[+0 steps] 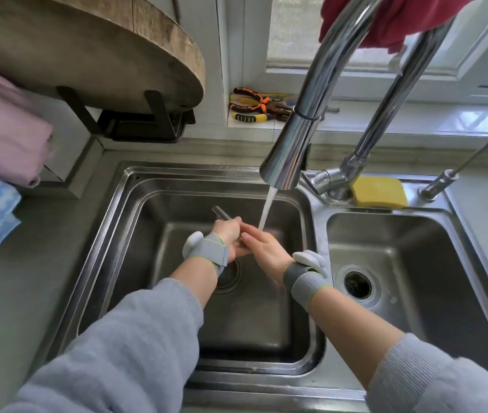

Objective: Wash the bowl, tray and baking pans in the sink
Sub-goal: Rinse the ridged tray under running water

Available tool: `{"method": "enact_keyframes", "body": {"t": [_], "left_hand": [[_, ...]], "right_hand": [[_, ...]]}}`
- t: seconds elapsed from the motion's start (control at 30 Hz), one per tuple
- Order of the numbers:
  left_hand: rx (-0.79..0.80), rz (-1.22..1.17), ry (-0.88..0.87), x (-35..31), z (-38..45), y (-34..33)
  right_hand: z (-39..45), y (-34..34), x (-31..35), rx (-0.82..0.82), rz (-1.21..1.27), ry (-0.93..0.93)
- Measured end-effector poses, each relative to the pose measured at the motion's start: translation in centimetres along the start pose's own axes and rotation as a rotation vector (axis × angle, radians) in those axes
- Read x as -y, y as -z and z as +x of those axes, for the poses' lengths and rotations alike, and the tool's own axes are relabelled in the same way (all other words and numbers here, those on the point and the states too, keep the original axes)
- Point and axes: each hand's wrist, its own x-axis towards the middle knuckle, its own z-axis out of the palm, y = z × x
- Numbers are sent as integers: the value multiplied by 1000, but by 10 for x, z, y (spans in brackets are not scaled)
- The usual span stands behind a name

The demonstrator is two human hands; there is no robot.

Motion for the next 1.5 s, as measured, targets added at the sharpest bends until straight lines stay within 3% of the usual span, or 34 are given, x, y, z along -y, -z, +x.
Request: {"method": "enact_keyframes", "body": {"t": [0.13, 0.23, 0.37, 0.57, 0.73, 0.87, 0.97, 1.1, 1.17, 1.27, 1.37, 1.5], "left_hand": [[3, 19, -13, -5, -1, 7], [-6, -33, -11, -19, -6, 11], [-39, -87, -67, -44, -6, 20], [-84, -98, -102, -49, -6, 20], [-108, -128, -113, -59, -3, 26], [-72, 33, -199, -30, -2, 12], [-127, -34, -289, -23, -5, 20], [-150, -12, -340, -25, -7, 35], [-138, 33, -355, -25, -7, 35], [-62, -51, -323, -31, -8, 33], [47, -36, -213, -25, 2, 30], [-139, 269, -159, 19, 22, 45]], "right_hand": [[-4, 8, -2, 2, 87, -66], [-7, 20, -13, -34, -55, -273], [-7, 21, -27, -91, -173, -311], [-2, 13, -4, -69, -64, -10], [-11, 37, -25, 9, -663, -63], [6, 7, 9, -43, -620, 126], [8, 9, 5, -5, -709, 290], [5, 23, -21, -64, -874, 20], [4, 18, -21, -80, -898, -9], [1, 16, -10, -172, -721, 81], [6, 14, -3, -420, -358, -87], [13, 9, -11, -465, -66, -305]]}}
